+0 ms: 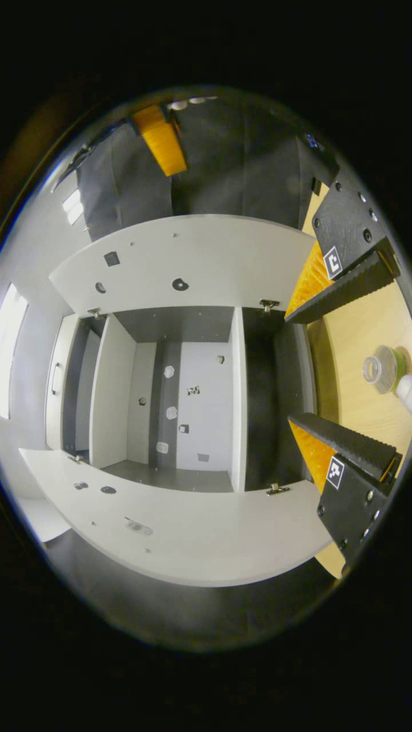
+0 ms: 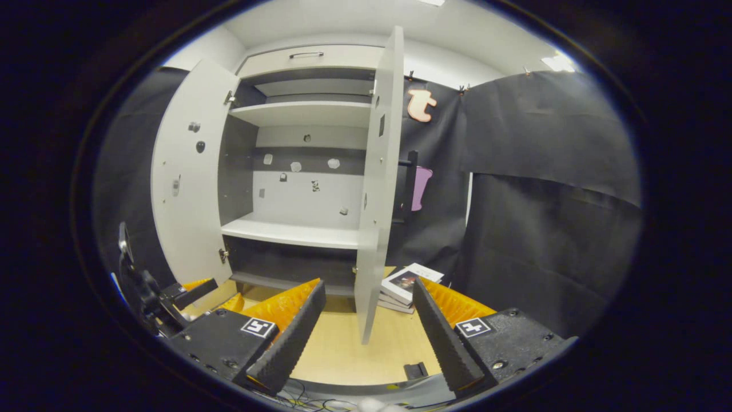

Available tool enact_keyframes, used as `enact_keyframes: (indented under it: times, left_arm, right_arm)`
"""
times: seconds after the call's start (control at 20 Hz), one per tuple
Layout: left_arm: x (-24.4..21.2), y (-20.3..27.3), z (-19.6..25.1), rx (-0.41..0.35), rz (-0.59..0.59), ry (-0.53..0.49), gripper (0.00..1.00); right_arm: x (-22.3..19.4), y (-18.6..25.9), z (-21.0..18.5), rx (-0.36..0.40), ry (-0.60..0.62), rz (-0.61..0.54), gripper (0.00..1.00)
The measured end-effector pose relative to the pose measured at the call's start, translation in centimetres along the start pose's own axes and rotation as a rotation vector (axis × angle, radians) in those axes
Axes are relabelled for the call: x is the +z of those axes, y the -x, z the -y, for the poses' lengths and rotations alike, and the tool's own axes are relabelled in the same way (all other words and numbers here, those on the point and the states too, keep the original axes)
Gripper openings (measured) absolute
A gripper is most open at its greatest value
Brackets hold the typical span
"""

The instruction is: Grasp the bottle in the cabinet with the left hand and place it on the coaster, then close the right door with the right hand and the left door with the left hand.

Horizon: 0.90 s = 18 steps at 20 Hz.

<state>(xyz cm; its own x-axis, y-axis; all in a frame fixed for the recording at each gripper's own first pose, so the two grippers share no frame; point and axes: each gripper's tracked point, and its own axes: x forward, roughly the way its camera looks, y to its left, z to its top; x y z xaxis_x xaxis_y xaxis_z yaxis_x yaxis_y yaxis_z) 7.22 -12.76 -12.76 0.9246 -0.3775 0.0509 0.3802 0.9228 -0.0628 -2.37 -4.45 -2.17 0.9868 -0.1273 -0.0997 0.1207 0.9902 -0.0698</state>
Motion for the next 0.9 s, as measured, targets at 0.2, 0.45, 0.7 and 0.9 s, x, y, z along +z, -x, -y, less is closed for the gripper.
enact_keyframes:
  times: [0.2, 0.45, 0.7, 0.9]
  left_arm:
    - [5.6, 1.3, -2.1, 0.035, 0.012, 0.007, 0.96]
    - [8.6, 5.0, -6.6, 0.167, -0.001, -0.082, 1.0]
    - [8.0, 8.5, -8.9, 0.268, -0.075, -0.049, 0.96]
    - [8.1, 9.6, -8.8, 0.336, -0.118, -0.053, 0.97]
  right_arm:
    - [0.5, -0.3, 1.0, -0.026, -0.015, 0.033, 1.0]
    - [1.1, -2.0, 3.9, -0.062, -0.048, 0.055, 1.0]
    - [3.9, -5.2, 9.2, -0.097, -0.064, 0.092, 1.0]
    - [6.5, -9.4, 12.6, -0.075, -0.073, 0.098, 0.99]
